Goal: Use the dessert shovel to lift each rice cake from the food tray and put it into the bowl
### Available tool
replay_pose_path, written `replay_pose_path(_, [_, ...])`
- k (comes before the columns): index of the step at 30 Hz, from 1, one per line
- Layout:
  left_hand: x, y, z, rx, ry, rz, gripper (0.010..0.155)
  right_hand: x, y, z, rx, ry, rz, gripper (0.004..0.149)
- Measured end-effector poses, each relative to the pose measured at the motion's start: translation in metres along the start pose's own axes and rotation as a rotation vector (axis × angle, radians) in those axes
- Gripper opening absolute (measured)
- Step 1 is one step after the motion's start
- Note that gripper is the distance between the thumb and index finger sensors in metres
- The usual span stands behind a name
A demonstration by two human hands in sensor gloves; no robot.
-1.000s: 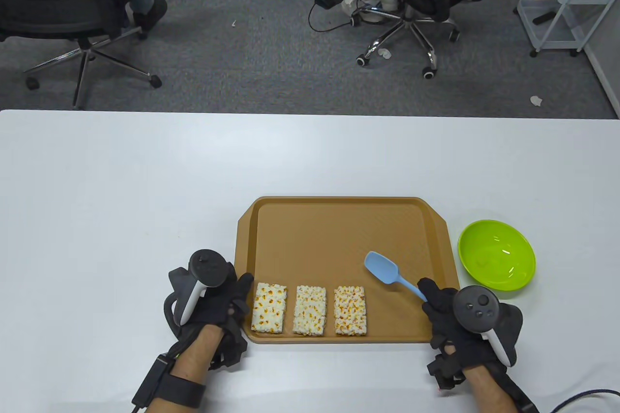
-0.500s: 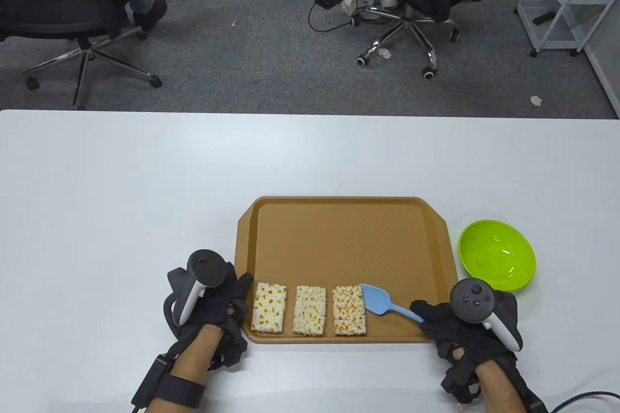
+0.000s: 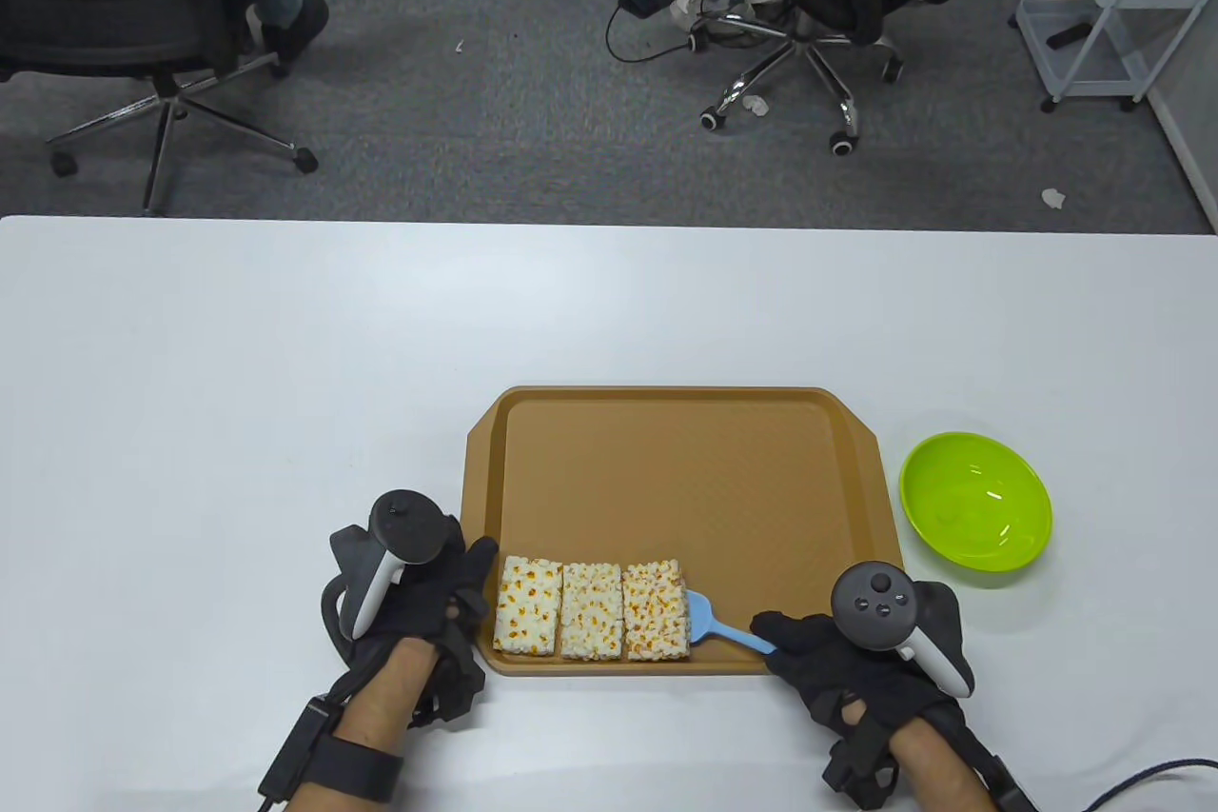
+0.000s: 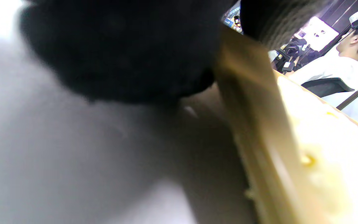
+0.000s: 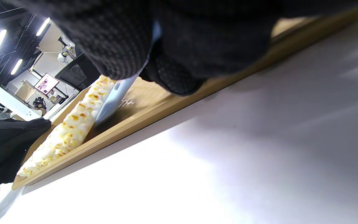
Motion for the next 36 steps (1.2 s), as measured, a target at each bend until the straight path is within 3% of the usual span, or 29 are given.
replay_pose_path(9, [-0.001, -0.001, -0.001, -0.023, 0.009, -0.003, 0.066, -0.001, -0.001, -0.009, 0.093, 0.002, 0.034, 0.052])
replay_pose_path(13, [0.0, -0.001, -0.003, -0.043, 0.013, -0.01, 0.066, -0.006, -0.013, -0.013, 0.124, 0.009, -0.013, 0.052])
replay_pose_path(17, [0.0, 0.0, -0.003, -0.04, 0.013, -0.013, 0.066, -0.015, -0.036, -0.021, 0.192, 0.032, -0.116, 0.052])
replay_pose_path(26, [0.0, 0.0, -0.003, -0.036, 0.013, -0.019, 0.066, -0.054, -0.097, -0.063, 0.372, 0.207, -0.462, 0.051])
replay_pose_path(36, [0.0, 0.0, -0.003, -0.04, 0.012, -0.018, 0.066, -0.094, -0.129, -0.118, 0.432, 0.493, -0.67, 0.05])
Point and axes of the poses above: the tracker on the back of each hand, its own z axis roughly to the thumb side, its own x axis roughly from the wrist to the fingertips, y = z × x, the point moved 3 cm from there along x, roughly from the wrist to the fingertips, and after that the axes turned 5 degrees about -y, right-handed, at the moved point
